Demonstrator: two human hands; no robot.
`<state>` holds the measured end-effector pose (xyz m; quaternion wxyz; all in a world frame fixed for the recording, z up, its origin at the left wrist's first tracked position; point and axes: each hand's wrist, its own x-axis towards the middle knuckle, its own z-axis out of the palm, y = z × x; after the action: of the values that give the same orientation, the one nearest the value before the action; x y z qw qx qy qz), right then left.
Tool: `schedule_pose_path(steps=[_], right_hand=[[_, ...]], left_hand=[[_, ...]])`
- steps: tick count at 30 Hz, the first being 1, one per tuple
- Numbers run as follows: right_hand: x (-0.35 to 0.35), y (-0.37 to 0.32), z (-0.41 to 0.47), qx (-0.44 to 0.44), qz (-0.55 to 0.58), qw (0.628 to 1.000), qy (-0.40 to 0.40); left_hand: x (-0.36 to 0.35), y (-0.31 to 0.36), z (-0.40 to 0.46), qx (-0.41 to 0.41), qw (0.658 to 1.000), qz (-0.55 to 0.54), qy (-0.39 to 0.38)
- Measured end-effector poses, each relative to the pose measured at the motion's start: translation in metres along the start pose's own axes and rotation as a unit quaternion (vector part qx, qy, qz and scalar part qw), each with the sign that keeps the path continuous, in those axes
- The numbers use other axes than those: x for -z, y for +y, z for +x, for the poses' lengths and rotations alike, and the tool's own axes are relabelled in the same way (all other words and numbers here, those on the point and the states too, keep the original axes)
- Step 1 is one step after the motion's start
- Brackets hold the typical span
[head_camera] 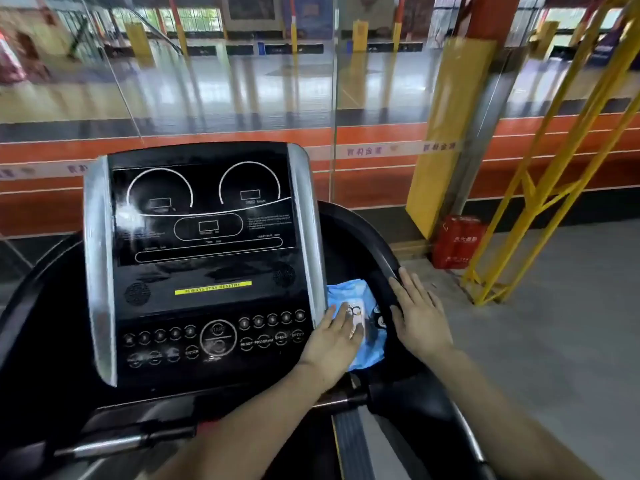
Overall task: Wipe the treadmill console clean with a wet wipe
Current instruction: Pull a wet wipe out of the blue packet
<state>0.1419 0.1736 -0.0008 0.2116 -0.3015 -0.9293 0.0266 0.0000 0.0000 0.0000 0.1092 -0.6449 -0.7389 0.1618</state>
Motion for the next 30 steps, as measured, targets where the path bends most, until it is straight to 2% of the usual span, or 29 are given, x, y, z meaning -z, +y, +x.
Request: schedule_pose_path(steps=[4,7,15,26,30], right_hand=[[-0.015,0.016,0.0,0.0,0.055,0.998,-0.027],[-0.023,0.021,0.0,0.013,0.086,0.996,-0.009],[-0.024,0.024,0.0,0.026,0.136,0.99,0.029],[-0.022,0.024,-0.002,0.031,0.154,0.987,0.028],[-0.023,0.024,-0.004,0.033,0.153,0.987,0.026]], left_hand=[[0.005,0.002,0.022,0.027,0.997,0.042,-0.06],[-0.002,0.002,0.037,0.04,0.995,0.057,-0.072],[-0.01,-0.001,0.054,0.016,0.997,0.073,-0.023],[-0.005,-0.002,0.048,0.033,0.999,0.027,0.009],[0.001,-0.007,0.029,0.024,0.998,0.018,0.054]])
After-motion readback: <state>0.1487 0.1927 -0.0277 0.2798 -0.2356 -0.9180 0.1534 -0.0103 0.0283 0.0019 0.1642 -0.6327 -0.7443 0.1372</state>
